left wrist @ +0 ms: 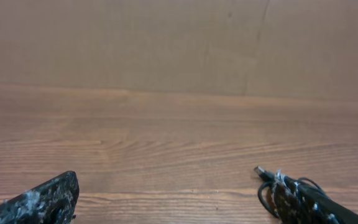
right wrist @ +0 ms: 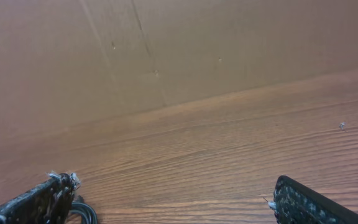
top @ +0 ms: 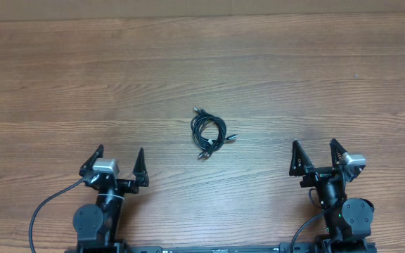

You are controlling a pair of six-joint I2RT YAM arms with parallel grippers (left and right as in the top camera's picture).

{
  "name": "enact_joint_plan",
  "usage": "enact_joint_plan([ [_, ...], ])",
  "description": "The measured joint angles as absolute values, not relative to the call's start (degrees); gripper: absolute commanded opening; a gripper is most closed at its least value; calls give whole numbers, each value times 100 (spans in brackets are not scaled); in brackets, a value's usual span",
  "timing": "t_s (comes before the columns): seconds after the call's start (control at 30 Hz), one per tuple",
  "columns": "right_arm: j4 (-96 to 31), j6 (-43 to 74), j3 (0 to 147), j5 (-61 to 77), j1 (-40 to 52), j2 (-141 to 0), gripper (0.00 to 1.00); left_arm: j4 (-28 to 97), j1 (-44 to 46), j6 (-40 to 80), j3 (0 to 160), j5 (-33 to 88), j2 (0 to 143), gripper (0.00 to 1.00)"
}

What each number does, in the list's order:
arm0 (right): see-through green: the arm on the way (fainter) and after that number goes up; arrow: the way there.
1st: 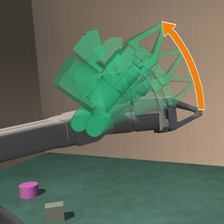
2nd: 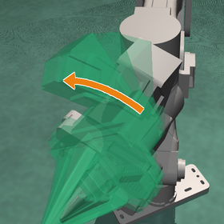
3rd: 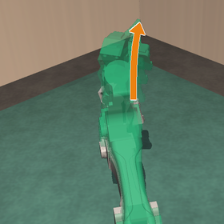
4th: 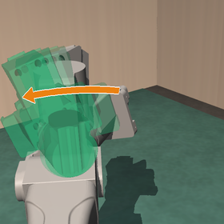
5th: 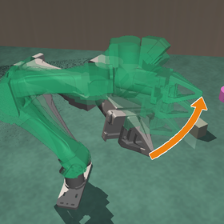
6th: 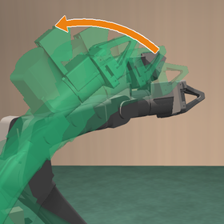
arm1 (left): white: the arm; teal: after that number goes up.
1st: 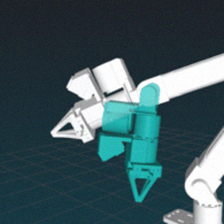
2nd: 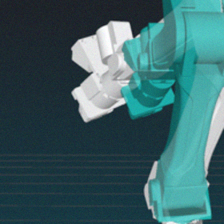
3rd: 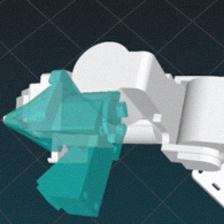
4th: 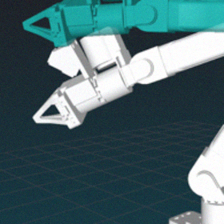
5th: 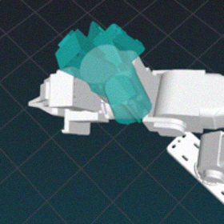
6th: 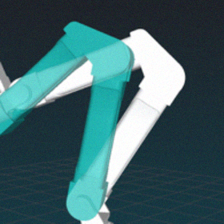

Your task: Untangle cables

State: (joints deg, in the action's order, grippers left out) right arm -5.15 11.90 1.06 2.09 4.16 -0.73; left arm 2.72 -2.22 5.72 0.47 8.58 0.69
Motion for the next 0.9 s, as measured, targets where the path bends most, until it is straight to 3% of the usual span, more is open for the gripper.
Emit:
enact_joint_plan([
  [0.63, -513, 1190, 104, 207, 416, -73, 100, 781, -222, 1142, 803, 1400, 150, 100],
  [0.9, -513, 1190, 104, 207, 416, -73, 100, 908, -222, 838, 1516, 1573, 1396, 100],
])
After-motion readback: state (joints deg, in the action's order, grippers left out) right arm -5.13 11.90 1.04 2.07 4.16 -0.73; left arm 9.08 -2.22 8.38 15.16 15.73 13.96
